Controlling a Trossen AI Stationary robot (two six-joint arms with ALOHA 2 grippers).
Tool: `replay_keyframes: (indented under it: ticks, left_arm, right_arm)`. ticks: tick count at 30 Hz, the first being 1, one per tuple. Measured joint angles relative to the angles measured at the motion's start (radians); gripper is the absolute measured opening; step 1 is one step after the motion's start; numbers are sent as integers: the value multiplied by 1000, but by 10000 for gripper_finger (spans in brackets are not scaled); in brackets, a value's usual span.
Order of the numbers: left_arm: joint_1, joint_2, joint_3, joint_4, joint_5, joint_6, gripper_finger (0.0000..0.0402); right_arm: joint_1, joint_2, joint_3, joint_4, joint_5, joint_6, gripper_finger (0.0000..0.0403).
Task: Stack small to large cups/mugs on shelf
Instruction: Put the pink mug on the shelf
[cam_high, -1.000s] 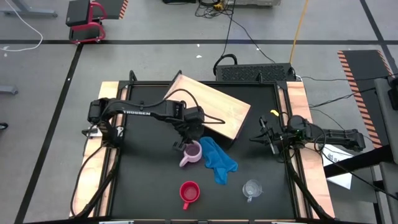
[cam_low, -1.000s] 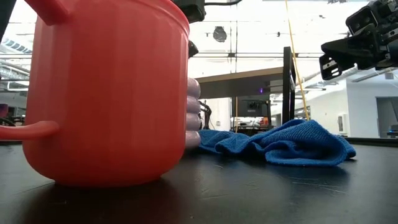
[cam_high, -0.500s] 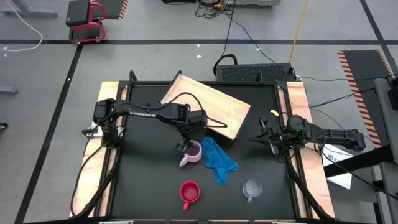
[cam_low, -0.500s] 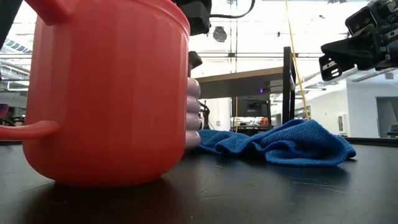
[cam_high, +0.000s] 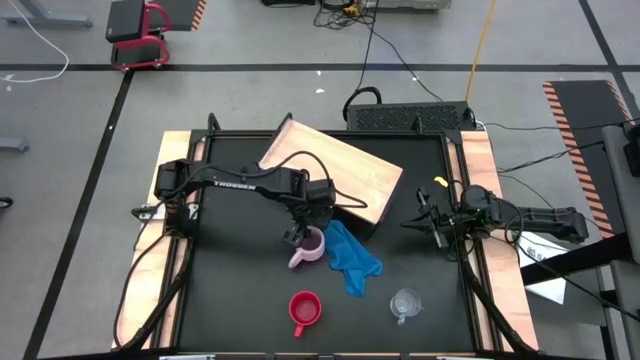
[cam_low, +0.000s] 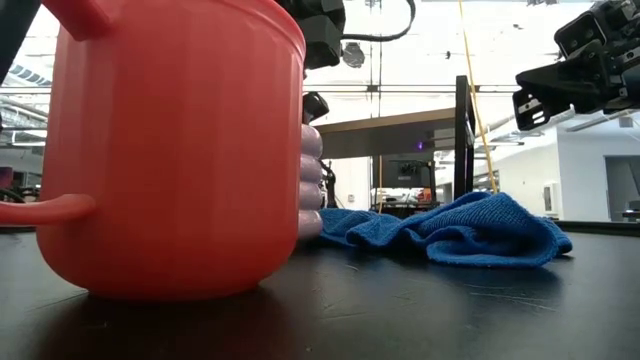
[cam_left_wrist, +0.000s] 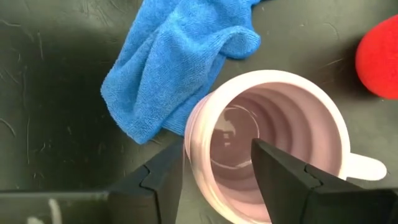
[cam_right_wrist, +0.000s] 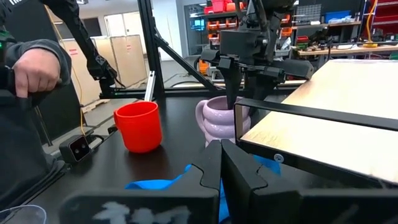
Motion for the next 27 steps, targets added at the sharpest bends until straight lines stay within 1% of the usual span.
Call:
replay_keyframes:
  ticks: [4,6,8,13,15,16,20,23,27]
  left_arm:
    - [0,0,0,-3,0,13,181]
    - [0,1,0,-4,-11,15,164]
    - [-1,1,0,-3,-31,14,137]
    - [1,2,0,3,-36,14,48]
    - [0,3,-1,-7,-55,22,20]
    - [0,4,-2,-7,-55,21,15]
    - [-1,3,-1,-7,-33,39,20]
    - [-5,-1,-1,-11,-10,46,12]
    - [-16,-10,-2,-34,-4,63,12]
  right_arm:
    - [0,0,0,0,0,0,0]
    - [0,0,0,0,0,0,0]
    - [0,0,0,0,0,0,0]
    - [0,0,0,0,0,0,0]
    - [0,0,0,0,0,0,0]
    - [0,0,0,0,0,0,0]
    - [0,0,0,0,0,0,0]
    - [0,0,0,0,0,0,0]
    - [0,0,0,0,0,0,0]
